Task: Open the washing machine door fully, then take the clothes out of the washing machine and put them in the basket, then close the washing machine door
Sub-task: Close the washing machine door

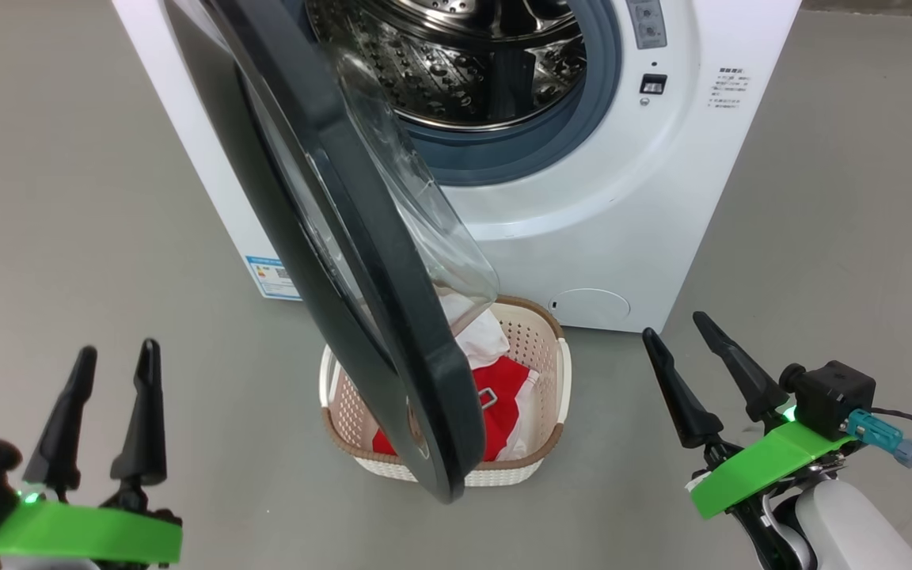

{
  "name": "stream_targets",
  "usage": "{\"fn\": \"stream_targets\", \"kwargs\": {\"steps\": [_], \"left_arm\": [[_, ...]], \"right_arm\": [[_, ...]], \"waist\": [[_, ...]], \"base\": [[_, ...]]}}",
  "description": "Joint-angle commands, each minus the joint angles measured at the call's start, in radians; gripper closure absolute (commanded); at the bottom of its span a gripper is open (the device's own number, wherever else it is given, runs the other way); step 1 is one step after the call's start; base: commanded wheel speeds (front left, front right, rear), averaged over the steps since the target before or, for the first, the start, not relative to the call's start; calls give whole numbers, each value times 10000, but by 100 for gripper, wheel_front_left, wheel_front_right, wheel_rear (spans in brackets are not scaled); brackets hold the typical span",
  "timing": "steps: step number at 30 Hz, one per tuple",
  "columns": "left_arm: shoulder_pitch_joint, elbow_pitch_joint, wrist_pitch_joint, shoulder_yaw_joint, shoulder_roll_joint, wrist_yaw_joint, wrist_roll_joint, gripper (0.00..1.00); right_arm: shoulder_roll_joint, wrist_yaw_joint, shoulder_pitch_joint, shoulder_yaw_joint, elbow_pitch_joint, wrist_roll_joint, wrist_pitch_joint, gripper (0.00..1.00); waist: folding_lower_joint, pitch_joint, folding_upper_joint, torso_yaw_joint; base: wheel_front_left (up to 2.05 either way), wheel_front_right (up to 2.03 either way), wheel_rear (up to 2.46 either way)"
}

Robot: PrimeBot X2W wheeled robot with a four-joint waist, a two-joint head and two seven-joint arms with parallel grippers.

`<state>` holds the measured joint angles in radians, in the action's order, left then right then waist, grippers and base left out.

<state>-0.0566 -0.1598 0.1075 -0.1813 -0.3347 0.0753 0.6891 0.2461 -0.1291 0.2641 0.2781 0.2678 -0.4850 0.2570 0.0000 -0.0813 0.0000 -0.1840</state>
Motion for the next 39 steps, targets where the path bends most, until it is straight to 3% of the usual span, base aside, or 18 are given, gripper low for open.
{"fn": "stream_targets", "kwargs": {"steps": [1,16,39], "left_arm": [[-109,-60,282,373,-193,65,-213,0],[41,1555,1418,275,358,-362,-704,0],[-92,2312,1542,985,1530,-1235,-1730,0]], "right_arm": [[69,-16,11,193,-259,9,48,0],[84,-16,58,249,-269,-36,48,0],[132,-16,87,253,-296,-61,48,0]], "waist": [[0,1,0,-40],[0,-56,0,-97],[0,-112,0,231]], "base": [[0,0,0],[0,0,0],[0,0,0]]}}
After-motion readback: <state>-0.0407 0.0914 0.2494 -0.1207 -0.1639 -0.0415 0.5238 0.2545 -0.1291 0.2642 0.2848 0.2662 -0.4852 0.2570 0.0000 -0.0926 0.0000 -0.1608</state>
